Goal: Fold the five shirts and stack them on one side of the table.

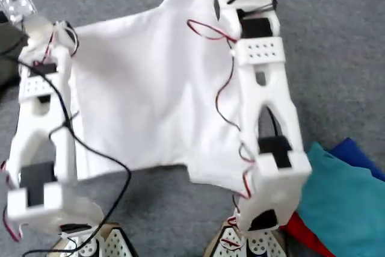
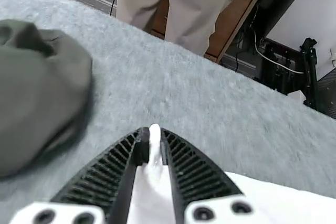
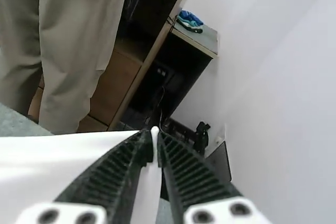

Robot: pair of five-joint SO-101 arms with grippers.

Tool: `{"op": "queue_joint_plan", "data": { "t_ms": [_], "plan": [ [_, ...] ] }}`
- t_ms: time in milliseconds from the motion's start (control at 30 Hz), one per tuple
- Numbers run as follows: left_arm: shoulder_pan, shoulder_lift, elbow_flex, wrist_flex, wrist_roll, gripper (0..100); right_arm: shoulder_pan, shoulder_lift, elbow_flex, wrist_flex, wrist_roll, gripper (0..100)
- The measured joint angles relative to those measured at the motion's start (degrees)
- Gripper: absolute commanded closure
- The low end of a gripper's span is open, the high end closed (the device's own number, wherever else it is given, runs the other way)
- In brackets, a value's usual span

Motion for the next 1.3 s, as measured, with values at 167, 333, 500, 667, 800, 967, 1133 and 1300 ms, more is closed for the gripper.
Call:
{"op": "queue_joint_plan", "data": {
  "t_ms": [167,333,500,667,800,967,1133,1300],
  "plan": [
    [0.1,8.0,-10.8,2.5,0.0,98,0.0,13.5,-17.8,-0.1,3.3,99.4],
    [0.1,11.9,-16.1,6.4,0.1,98,-0.1,25.0,-33.4,3.1,5.3,99.4],
    [0.1,14.6,-16.9,6.4,0.1,98,-0.1,31.6,-44.7,10.5,5.5,99.4],
    [0.1,14.9,-17.0,6.9,0.0,98,-0.1,33.4,-54.5,21.5,5.5,99.3],
    [0.1,14.9,-19.0,14.4,-4.1,98,0.0,33.3,-62.8,36.2,5.5,99.2],
    [0.1,14.9,-20.9,25.0,-7.2,98,1.1,32.5,-64.1,57.3,8.1,99.3],
    [0.1,14.2,-20.9,32.4,-9.6,98,1.1,30.2,-64.1,71.8,8.4,99.3],
    [1.4,12.0,-18.6,38.6,-10.2,98,2.4,27.7,-64.1,81.3,8.0,99.3]
  ]
}}
